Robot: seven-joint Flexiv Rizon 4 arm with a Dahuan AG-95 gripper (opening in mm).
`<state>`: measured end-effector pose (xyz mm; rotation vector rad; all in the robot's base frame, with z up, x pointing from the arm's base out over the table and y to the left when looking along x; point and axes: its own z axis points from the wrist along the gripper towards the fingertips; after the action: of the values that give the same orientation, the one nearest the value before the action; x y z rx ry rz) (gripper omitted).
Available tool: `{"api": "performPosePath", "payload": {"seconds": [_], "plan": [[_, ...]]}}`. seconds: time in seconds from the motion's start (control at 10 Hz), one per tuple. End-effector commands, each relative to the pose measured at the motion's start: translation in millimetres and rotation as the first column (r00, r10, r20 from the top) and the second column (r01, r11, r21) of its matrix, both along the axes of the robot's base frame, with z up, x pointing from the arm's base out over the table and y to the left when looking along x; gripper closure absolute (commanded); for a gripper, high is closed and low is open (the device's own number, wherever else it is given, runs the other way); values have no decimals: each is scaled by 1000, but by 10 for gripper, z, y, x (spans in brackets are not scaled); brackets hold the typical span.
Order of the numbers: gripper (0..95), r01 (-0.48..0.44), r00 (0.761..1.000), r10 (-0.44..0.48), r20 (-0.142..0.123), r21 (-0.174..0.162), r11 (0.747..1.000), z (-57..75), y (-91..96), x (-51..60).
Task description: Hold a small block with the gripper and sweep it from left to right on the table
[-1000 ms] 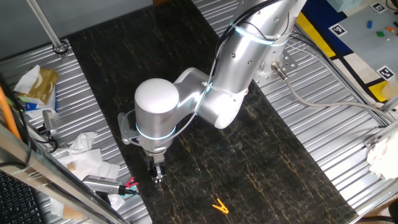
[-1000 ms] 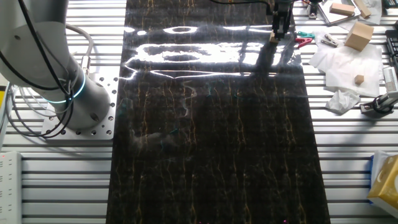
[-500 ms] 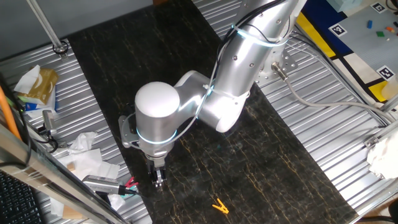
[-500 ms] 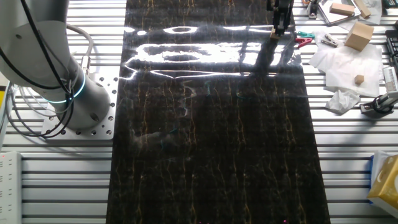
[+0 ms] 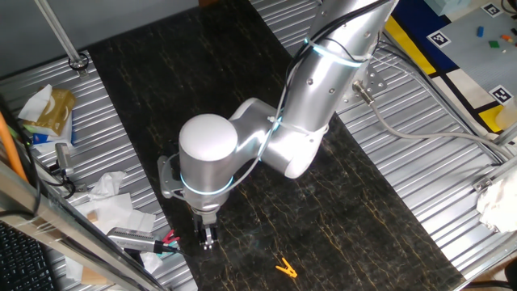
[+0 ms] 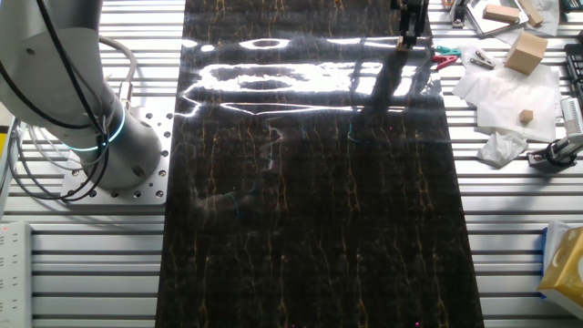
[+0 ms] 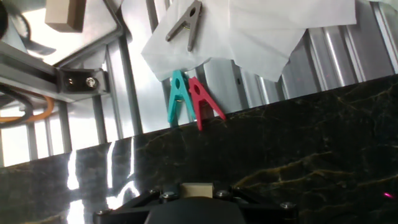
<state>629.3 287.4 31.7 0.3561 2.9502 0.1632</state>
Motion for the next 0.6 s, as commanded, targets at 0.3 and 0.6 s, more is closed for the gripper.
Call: {"api": "performPosePath", "payload": {"seconds": [0.3, 0.6], "plan": [[760, 21, 1000, -21, -1, 0, 1000, -4, 121, 14], [760, 24, 1000, -24, 0, 2, 1000, 12, 190, 26]]}}
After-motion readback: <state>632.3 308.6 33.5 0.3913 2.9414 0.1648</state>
